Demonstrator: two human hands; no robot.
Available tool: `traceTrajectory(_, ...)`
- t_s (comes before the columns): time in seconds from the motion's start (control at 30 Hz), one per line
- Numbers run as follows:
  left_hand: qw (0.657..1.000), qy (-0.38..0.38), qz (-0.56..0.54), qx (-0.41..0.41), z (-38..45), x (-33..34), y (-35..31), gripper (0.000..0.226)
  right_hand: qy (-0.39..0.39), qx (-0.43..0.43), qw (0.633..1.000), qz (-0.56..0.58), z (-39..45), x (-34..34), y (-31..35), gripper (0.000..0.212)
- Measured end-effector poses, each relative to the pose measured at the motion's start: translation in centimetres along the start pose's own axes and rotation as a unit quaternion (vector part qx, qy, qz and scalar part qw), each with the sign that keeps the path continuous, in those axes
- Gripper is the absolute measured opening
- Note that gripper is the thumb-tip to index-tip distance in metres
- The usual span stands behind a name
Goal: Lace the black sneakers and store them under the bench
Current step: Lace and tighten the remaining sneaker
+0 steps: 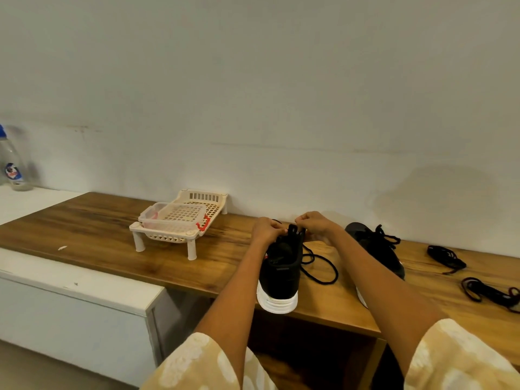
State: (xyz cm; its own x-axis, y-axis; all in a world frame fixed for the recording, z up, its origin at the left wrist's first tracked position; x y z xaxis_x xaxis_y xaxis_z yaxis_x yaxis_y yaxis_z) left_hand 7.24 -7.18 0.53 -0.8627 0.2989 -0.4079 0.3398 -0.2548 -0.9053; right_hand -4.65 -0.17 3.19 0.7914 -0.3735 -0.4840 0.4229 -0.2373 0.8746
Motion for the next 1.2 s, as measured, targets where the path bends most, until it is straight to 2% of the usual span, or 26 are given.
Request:
traceTrajectory(0.23,0.999,0.009,0.013,0.041,-0.3,0.6,-1.2,0.012,0.01,0.015,1.0,0.015,-0.4,0.0,-0.3,0.026)
traceTrajectory(0.33,0.999,0.004,-0.029,0.022,-0.4,0.3,-1.0,0.008,0.01,0.02,0.999,0.046,-0.4,0.0,-0.6,0.016)
traceTrajectory(0.4,0.998,0.001,-0.062,0.002,-0.4,0.2,-0.6,0.007,0.008,0.025,0.998,0.065,-0.3,0.0,-0.9,0.022)
traceTrajectory(0.53,0.999,0.023,-0.046,0.009,-0.4,0.6,-0.6,0.011,0.007,0.031,0.996,0.079,-0.5,0.1,-1.0,0.029)
traceTrajectory(0.7,0.999,0.029,-0.033,0.017,-0.1,1.0,-0.5,0.016,0.015,0.029,0.995,0.095,-0.6,0.2,-0.9,0.026)
traceTrajectory(0.87,0.999,0.021,-0.024,0.023,0.3,1.1,-0.1,0.009,0.018,0.021,0.995,0.097,-0.8,0.2,-0.8,0.023)
traceTrajectory(1.03,0.998,0.036,0.033,0.038,0.1,1.3,-0.4,0.012,0.002,0.014,0.995,0.094,-0.8,0.0,-0.9,0.022)
traceTrajectory(1.2,1.0,0.02,-0.017,0.014,0.1,0.9,-0.1,0.012,-0.006,0.011,0.995,0.096,-0.7,0.0,-1.0,0.024)
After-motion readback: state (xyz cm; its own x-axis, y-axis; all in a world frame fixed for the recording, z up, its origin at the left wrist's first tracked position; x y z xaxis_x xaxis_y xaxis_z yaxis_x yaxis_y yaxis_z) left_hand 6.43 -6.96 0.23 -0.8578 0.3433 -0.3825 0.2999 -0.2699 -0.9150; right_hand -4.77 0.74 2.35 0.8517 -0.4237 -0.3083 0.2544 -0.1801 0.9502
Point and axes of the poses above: each hand's wrist, its own z-axis towards the middle knuckle, its own x-axis out of the palm, y = z × x, the point moved 9 cm from there along z, towards the middle knuckle, and after that the axes turned 5 degrees about -y, right-handed, at the moved point
